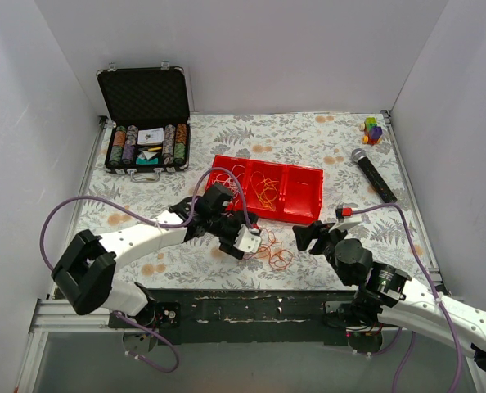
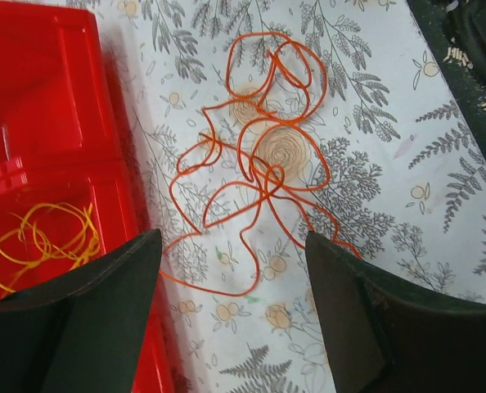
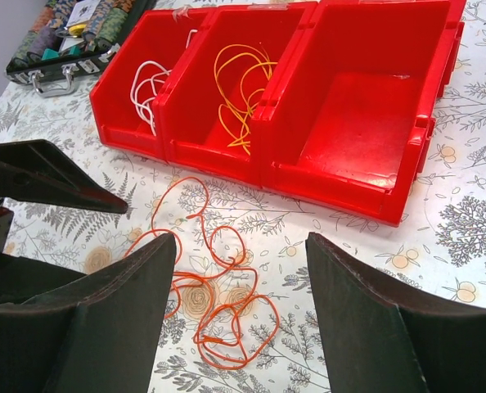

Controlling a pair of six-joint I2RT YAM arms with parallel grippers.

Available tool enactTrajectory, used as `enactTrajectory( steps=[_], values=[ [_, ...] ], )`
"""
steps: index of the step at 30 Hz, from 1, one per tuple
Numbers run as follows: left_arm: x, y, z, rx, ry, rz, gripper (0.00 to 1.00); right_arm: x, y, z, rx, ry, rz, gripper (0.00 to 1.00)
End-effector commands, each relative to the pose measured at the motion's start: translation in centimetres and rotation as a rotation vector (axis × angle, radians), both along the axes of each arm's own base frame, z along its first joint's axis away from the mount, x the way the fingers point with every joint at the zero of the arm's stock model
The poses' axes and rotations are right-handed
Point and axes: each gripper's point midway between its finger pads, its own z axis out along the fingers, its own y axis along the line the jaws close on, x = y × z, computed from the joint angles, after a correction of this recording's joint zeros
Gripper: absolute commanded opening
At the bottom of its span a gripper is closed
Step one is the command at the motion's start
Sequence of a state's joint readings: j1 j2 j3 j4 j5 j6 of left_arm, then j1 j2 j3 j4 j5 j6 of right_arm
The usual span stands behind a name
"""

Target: Untangle the cables

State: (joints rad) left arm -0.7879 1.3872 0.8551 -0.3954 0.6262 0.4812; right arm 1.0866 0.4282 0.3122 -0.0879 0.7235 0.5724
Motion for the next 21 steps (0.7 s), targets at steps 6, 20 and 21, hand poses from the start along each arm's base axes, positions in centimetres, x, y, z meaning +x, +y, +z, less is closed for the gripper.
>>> enactTrajectory(
  steps=[6,20,21],
  values=[
    [-1.9,-3.2,-0.6,-0.033,-0.074,-0.191,0.54,0.1,0.2,0.1,0.024,0.001,-0.003,0.73],
    [-1.1,-3.4,2.1,-0.039,-0.172,-0.186,0.0,-0.2,2.1,-2.0,-0.003,0.047,0.071,0.75],
    [-1.2,-3.6,3.0,-0.053,-0.174,-0.181,0.0,-0.2,2.5,-2.7,-0.019,0.065,0.081,0.75]
  ],
)
